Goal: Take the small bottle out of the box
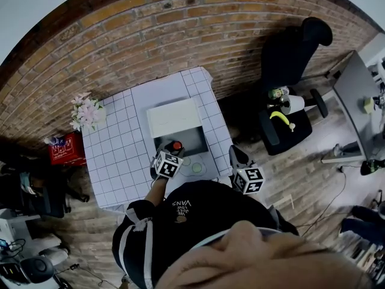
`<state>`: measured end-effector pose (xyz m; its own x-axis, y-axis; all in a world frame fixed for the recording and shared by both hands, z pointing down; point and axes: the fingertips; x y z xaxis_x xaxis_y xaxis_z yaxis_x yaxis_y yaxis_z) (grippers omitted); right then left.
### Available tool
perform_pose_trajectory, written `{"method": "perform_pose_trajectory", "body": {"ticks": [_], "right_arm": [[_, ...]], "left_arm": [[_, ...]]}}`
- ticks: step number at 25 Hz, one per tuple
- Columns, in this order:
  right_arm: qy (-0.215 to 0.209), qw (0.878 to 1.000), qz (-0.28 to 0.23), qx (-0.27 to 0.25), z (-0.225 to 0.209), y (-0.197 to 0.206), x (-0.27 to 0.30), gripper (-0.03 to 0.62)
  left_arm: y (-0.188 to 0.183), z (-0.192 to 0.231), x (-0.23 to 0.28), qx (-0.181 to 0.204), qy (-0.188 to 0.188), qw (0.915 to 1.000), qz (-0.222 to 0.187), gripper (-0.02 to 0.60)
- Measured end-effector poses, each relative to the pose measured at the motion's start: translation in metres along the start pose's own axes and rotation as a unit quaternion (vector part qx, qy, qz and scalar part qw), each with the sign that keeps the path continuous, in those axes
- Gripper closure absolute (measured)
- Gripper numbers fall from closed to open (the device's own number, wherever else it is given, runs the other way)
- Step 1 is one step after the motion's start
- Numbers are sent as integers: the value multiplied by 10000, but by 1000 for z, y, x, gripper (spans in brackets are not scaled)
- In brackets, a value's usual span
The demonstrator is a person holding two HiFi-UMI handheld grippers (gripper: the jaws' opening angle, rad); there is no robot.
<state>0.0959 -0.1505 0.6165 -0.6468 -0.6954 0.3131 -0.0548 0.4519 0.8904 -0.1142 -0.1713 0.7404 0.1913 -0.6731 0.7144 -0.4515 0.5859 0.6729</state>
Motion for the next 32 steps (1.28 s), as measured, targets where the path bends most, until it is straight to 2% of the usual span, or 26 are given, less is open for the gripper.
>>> {"method": "perform_pose_trajectory", "body": {"ticks": [8,17,24,32], "right_arm": [[-39,10000,-15,-38,-4,-3,-3,592],[-223,9997,17,-83,-2,-3,2,592],[-426,9990,59,-133,3,-3,9,592],[-743,9969,156,-218,12,-5,23,592]], "left_arm": [[0,-2,-3,2,-82,10000,-7,374],[-7,9,-14,-190,-339,9990,-202,376],[-17,21,-33,-396,-569,9967,-419,376],[-15,35,-56,-838,-884,9908,-594,376]]}}
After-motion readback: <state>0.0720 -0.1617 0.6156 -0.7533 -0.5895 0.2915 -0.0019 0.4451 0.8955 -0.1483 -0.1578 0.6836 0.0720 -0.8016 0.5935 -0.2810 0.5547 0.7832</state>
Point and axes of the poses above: the fingertips, and each gripper's own axes: x forward along the fingers, z to its left, y out of its underside, and after that the axes turned 15 degrees about -y, right-handed
